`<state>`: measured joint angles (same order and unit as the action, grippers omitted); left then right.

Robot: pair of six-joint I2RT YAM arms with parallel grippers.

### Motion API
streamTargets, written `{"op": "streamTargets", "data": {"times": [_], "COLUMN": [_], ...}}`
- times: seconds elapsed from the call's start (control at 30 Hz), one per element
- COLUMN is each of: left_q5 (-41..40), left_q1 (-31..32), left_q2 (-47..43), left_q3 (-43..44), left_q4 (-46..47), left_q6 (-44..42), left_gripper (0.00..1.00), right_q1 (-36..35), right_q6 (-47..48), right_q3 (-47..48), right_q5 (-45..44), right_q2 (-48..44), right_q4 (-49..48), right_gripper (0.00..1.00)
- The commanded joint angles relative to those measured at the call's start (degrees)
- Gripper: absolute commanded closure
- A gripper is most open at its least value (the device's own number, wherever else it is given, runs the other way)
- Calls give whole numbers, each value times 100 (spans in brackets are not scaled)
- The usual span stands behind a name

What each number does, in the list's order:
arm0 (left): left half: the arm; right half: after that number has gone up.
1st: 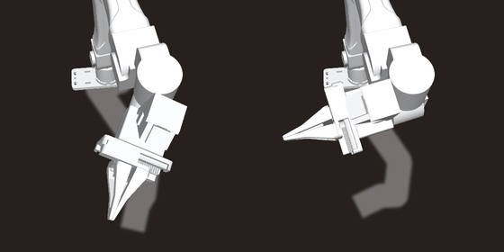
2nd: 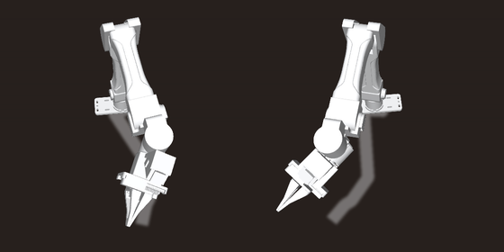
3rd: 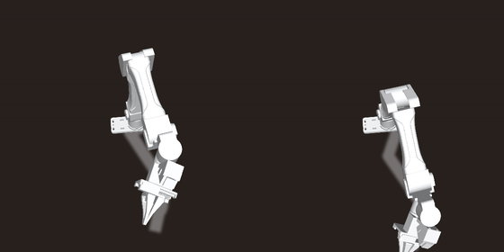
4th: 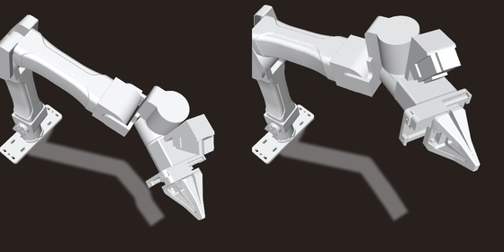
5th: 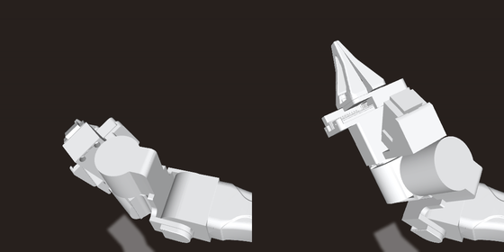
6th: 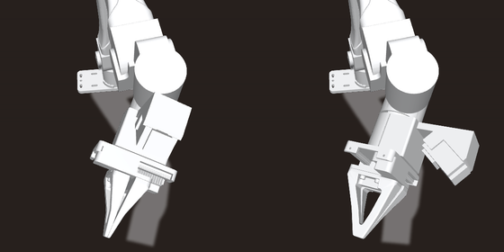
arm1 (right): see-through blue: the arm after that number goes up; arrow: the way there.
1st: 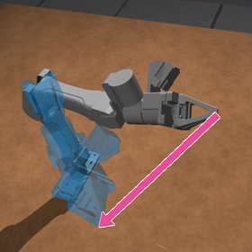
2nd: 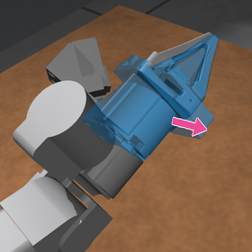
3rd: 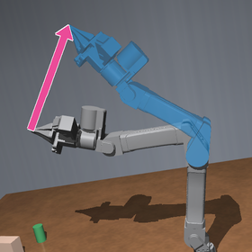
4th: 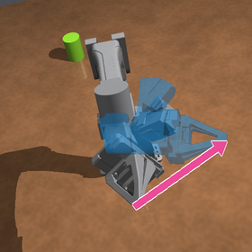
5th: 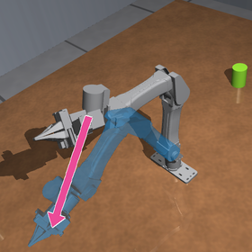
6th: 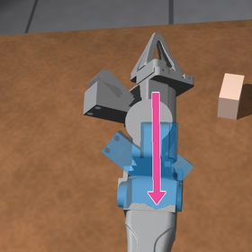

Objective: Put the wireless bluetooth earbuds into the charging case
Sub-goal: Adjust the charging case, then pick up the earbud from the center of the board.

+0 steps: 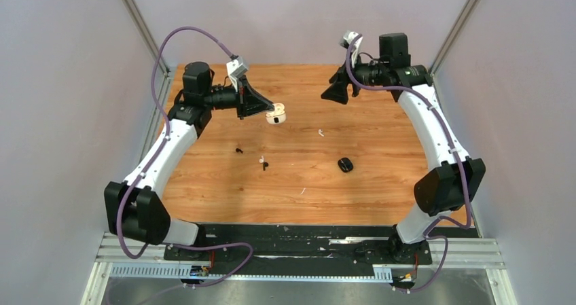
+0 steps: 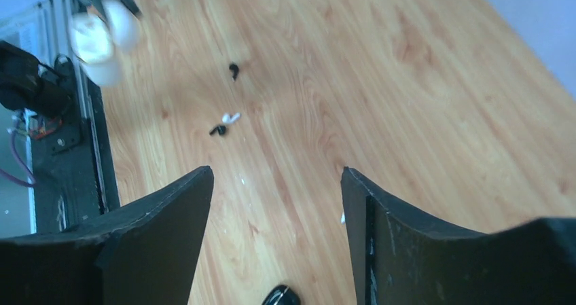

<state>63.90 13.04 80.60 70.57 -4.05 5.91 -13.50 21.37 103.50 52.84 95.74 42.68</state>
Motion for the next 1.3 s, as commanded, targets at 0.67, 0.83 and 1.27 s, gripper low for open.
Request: {"op": "streamTargets", "data": {"times": [0.67, 0.83, 1.27], "left_q5": [-1387, -1442, -1505], "left_q1": [-12, -12, -15], "left_q2": [-1447, -1513, -1489], "left_q3": [-136, -127, -157], "left_q4": [-1247, -1435, -1564], "left_q6": [-1715, -1813, -1819], "left_gripper": [100, 100, 100], "right_q1": [-57, -120, -277], "right_q6": [1652, 1752, 1561], "right_q3": [-411, -316, 64], "right_q5": [-1838, -1939, -1673], "right_q2": [2584, 2854, 3292], "right_q4": [34, 13, 29], "right_gripper": [65, 66, 60]}}
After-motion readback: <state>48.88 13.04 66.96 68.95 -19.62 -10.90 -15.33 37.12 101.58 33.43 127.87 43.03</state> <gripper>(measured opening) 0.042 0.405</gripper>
